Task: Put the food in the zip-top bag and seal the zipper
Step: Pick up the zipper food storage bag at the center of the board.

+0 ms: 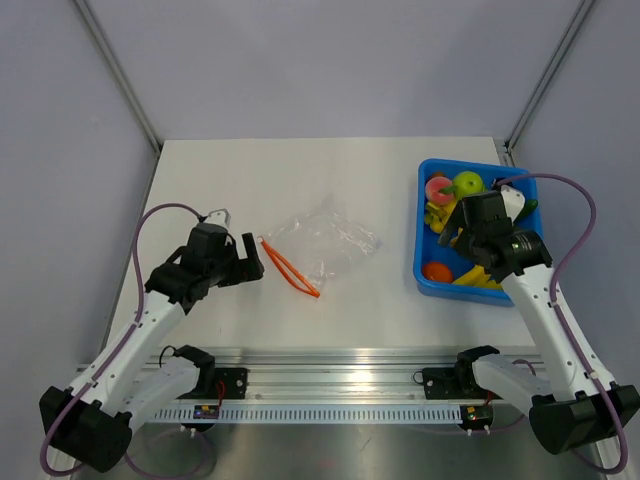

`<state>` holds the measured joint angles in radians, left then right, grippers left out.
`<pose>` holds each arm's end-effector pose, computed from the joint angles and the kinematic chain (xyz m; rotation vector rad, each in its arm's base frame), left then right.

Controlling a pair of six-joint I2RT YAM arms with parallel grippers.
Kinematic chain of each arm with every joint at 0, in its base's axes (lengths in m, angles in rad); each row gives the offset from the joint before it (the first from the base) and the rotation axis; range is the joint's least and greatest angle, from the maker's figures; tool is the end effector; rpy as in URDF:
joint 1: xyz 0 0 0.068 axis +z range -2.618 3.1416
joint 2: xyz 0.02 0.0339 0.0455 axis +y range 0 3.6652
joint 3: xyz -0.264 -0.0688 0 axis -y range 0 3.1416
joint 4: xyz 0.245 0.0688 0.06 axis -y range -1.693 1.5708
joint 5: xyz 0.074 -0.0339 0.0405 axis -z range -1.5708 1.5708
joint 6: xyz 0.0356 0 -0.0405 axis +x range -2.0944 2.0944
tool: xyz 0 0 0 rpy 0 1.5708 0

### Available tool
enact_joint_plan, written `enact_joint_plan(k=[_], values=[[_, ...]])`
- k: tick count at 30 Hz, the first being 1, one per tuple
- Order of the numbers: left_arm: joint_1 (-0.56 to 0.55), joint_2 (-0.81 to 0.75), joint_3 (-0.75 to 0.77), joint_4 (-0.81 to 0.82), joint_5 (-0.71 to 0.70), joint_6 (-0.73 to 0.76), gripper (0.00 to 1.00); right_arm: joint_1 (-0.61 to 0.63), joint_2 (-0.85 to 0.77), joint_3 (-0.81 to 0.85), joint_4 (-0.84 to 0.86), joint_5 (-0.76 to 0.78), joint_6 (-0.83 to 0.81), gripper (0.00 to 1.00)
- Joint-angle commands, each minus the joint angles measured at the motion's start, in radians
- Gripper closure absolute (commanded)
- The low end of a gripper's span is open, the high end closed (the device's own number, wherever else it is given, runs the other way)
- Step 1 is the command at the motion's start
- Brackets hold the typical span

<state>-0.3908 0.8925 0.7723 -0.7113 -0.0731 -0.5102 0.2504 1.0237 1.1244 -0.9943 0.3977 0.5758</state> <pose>0.1661 -0.0656 0.2683 -0.1790 2.4192 -0.3294 0.1849 0.0331 0.3400 0.5496 2.3104 -0.1023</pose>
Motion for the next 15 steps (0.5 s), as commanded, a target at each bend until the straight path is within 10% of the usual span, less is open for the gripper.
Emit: enact_joint_plan(k=[1,15], values=[[0.003,-0.029,0.001,0.019,0.004,-0.016,0.01,-0.002,-0.03,-0.015,0.052,-0.014,-0.013,0.01],[0.003,0.023,0.087,-0.019,-0.037,-0.03,0.01,0.0,-0.085,0.0,0.109,-0.155,-0.14,0.0]])
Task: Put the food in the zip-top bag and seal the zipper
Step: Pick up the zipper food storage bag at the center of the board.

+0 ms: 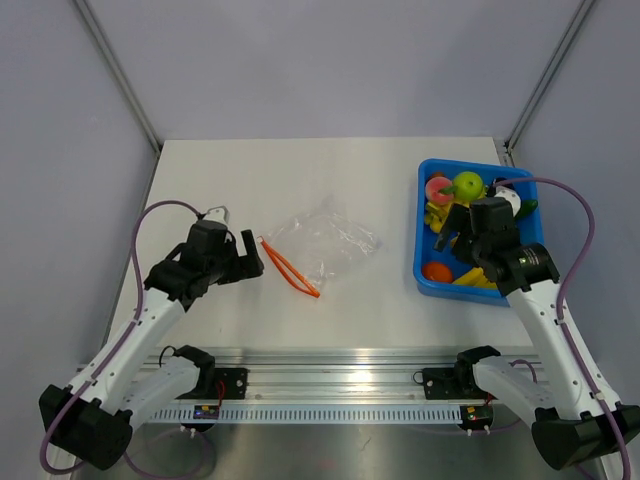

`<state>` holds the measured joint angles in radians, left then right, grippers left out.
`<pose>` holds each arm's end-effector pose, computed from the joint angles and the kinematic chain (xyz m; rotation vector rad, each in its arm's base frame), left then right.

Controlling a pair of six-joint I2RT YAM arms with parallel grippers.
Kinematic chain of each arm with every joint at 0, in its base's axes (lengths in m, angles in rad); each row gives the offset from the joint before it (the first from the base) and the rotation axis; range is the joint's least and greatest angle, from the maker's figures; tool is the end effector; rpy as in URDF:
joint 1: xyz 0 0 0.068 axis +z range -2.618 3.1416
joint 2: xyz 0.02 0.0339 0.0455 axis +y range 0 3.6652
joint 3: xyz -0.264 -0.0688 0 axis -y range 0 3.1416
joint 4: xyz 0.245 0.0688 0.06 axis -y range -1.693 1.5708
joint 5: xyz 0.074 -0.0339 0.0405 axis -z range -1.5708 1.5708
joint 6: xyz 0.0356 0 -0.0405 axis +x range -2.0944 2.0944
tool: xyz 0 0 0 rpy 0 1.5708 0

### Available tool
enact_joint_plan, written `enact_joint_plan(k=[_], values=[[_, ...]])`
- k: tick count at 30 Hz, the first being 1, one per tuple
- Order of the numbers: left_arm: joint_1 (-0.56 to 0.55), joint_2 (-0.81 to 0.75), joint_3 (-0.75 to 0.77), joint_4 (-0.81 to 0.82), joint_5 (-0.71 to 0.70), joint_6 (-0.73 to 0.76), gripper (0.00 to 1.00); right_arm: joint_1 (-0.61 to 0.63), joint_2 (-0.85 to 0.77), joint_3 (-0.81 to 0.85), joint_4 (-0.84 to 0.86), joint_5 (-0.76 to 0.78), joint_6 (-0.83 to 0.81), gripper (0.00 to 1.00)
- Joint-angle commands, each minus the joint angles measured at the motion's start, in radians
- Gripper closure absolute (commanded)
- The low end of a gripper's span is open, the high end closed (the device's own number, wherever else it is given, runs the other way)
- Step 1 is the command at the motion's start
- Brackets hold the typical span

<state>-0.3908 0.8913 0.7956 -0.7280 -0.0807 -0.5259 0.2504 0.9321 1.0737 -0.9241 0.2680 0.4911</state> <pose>0.1658 -0.0652 0.2749 -0.2013 2.4090 -0.3317 0.1704 0.0339 0.3431 0.4069 2.2831 0.0580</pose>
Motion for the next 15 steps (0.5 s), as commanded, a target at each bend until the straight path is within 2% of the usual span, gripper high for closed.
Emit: enact_joint_plan(k=[1,6,10,12,13,15], values=[[0.006,0.032,0.068,-0.004,-0.03,-0.016,0.01,0.0,0.008,0.067,0.041,-0.036,-0.059,0.01],[0.009,0.04,0.076,0.024,0.005,-0.028,0.01,0.036,0.03,0.101,0.057,-0.041,-0.077,0.01],[0.024,0.054,0.088,0.022,0.022,-0.04,0.01,0.173,0.077,0.118,0.074,0.023,-0.06,0.01],[0.046,0.052,0.099,0.016,0.048,-0.043,0.01,0.318,0.144,0.135,0.07,0.077,-0.049,0.01],[0.082,0.049,0.102,0.013,0.061,-0.039,0.01,0.442,0.202,0.153,0.062,0.164,-0.045,0.01],[0.133,0.026,0.106,0.009,0.096,-0.029,0.01,0.57,0.275,0.175,0.057,0.249,-0.045,0.01]])
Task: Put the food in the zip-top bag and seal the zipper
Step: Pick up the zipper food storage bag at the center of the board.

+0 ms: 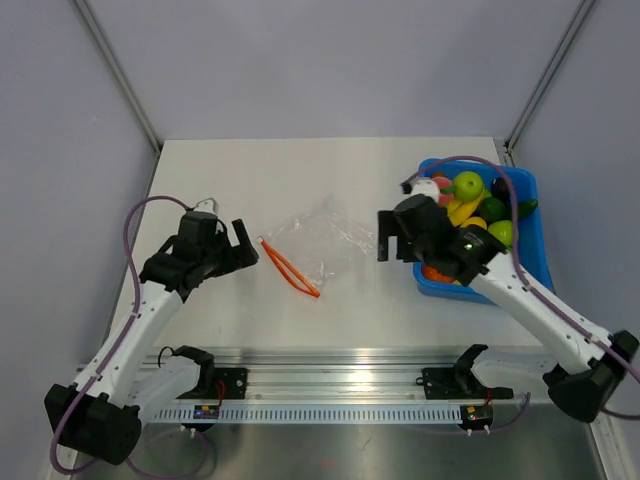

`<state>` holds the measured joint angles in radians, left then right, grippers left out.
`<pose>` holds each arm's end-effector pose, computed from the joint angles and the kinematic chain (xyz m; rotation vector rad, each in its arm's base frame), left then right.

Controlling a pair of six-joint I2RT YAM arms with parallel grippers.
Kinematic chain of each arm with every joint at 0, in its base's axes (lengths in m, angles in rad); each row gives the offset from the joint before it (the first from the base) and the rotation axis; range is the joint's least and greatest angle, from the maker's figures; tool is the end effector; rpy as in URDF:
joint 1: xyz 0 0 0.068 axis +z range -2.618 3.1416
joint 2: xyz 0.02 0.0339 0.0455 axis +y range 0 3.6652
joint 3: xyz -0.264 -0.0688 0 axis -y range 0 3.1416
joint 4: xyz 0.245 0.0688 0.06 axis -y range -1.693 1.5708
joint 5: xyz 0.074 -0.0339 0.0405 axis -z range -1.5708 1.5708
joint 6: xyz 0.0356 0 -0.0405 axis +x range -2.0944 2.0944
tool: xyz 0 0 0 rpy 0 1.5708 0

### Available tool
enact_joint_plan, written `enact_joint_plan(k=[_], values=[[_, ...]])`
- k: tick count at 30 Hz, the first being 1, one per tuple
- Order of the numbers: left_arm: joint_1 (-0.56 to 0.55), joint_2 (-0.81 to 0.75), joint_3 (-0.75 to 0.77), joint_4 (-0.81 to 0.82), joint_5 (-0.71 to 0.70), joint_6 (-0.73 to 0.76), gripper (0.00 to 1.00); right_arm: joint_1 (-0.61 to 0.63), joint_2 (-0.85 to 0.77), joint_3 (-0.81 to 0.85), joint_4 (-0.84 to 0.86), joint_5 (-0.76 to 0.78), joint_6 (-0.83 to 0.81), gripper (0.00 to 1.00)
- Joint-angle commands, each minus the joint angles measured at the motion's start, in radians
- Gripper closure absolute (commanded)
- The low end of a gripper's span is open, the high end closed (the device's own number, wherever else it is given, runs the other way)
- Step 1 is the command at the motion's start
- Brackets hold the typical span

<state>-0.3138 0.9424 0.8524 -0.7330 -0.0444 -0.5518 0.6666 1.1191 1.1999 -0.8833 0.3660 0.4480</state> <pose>0.1800 -0.0567 0.2845 -0.3085 2.4026 -0.3498 0.1797 0.1252 0.3535 -0.0800 2.3092 0.1307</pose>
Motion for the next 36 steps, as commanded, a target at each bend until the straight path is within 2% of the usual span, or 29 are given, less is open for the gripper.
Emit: enact_joint_plan(k=[1,2,6,10,12,19,22,25,28,29,31,32,33,36], values=[[0.108,-0.036,0.048,0.014,0.072,-0.002,0.01,0.2,0.166,0.075,0.015,0.204,-0.003,0.01],[0.133,-0.048,0.045,0.015,0.077,0.0,0.01,0.278,0.201,0.085,0.023,0.215,-0.018,0.01],[0.212,-0.067,0.062,-0.02,0.103,0.004,0.01,0.387,0.343,0.119,0.128,0.205,-0.097,0.01],[0.258,-0.028,0.063,-0.058,0.133,-0.017,0.01,0.452,0.511,0.2,0.263,0.174,-0.178,0.01],[0.289,-0.018,0.054,-0.066,0.161,-0.025,0.01,0.484,0.583,0.249,0.274,0.182,-0.224,0.0],[0.372,-0.034,0.04,-0.08,0.21,-0.014,0.01,0.516,0.826,0.408,0.323,0.243,-0.308,0.01],[0.392,-0.047,0.039,-0.091,0.21,-0.002,0.01,0.518,0.883,0.429,0.345,0.266,-0.33,0.04],[0.401,-0.048,0.033,-0.092,0.218,0.006,0.01,0.522,0.938,0.443,0.362,0.332,-0.348,0.12],[0.404,-0.05,0.017,-0.088,0.235,0.001,0.01,0.522,0.988,0.461,0.359,0.415,-0.358,0.31],[0.406,-0.05,0.014,-0.085,0.245,-0.002,0.01,0.522,0.993,0.467,0.36,0.454,-0.359,0.5],[0.404,-0.051,0.008,-0.075,0.256,-0.002,0.01,0.522,0.992,0.468,0.357,0.479,-0.353,0.67],[0.406,-0.051,0.008,-0.074,0.265,0.0,0.01,0.524,0.986,0.464,0.359,0.487,-0.351,0.82],[0.406,-0.051,0.008,-0.071,0.276,0.007,0.01,0.522,0.976,0.463,0.36,0.499,-0.35,1.0],[0.406,-0.053,0.005,-0.056,0.323,0.032,0.01,0.519,0.924,0.466,0.353,0.479,-0.332,1.0]])
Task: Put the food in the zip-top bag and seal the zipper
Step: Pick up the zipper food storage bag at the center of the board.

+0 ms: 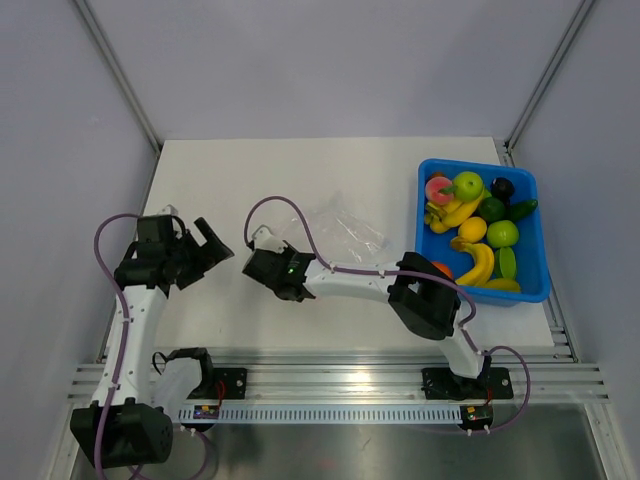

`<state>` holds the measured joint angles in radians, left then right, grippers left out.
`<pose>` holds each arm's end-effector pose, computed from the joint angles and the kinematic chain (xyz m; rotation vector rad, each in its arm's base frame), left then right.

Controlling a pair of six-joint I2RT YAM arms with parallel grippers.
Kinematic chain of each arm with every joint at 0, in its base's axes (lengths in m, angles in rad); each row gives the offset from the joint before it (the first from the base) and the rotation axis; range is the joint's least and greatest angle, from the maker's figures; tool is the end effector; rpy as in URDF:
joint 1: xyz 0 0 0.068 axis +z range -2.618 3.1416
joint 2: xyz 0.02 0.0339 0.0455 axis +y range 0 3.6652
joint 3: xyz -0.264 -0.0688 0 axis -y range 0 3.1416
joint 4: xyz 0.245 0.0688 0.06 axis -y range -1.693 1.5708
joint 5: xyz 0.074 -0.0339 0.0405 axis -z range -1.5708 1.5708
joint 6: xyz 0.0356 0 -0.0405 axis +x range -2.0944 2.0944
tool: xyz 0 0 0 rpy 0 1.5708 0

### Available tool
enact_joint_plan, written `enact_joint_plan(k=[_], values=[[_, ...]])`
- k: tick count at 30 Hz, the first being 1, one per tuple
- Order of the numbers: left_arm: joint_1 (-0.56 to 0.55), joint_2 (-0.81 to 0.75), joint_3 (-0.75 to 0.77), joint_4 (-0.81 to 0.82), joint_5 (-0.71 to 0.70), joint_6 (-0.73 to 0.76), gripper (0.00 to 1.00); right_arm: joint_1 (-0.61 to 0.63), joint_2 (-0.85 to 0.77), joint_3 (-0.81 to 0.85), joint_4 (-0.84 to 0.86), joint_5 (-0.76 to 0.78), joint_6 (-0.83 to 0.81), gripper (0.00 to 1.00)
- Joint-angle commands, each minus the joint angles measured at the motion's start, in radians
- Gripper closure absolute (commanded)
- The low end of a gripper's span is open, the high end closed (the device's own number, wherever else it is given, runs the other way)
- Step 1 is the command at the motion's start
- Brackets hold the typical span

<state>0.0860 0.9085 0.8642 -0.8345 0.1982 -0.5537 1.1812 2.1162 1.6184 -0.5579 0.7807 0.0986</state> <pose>0.1745 0.0080 0.2869 -0.6944 2.3789 -0.4464 0.1940 0.4066 0.1885 -0.9517 2.0569 -0.3893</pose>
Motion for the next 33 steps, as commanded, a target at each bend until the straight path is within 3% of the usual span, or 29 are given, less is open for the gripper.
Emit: enact_joint_plan(k=[1,6,14,23,27,33], values=[[0.004,-0.023,-0.007,0.064,0.101,0.038,0.01,-0.002,-0.112,0.049,0.024,0.049,0.038,1.0],[-0.015,-0.04,-0.031,0.153,0.277,0.0,0.01,-0.07,-0.248,0.052,-0.01,-0.193,0.141,1.0],[-0.218,-0.027,-0.091,0.333,0.27,-0.147,0.08,-0.158,-0.351,0.006,-0.002,-0.388,0.331,1.0],[-0.299,0.059,-0.113,0.474,0.253,-0.224,0.17,-0.16,-0.389,-0.029,-0.008,-0.428,0.392,1.0],[-0.318,0.085,-0.12,0.495,0.225,-0.238,0.3,-0.161,-0.418,-0.063,0.012,-0.443,0.417,1.0],[-0.354,0.106,-0.123,0.483,0.173,-0.264,0.39,-0.167,-0.455,-0.087,0.018,-0.46,0.449,1.0]])
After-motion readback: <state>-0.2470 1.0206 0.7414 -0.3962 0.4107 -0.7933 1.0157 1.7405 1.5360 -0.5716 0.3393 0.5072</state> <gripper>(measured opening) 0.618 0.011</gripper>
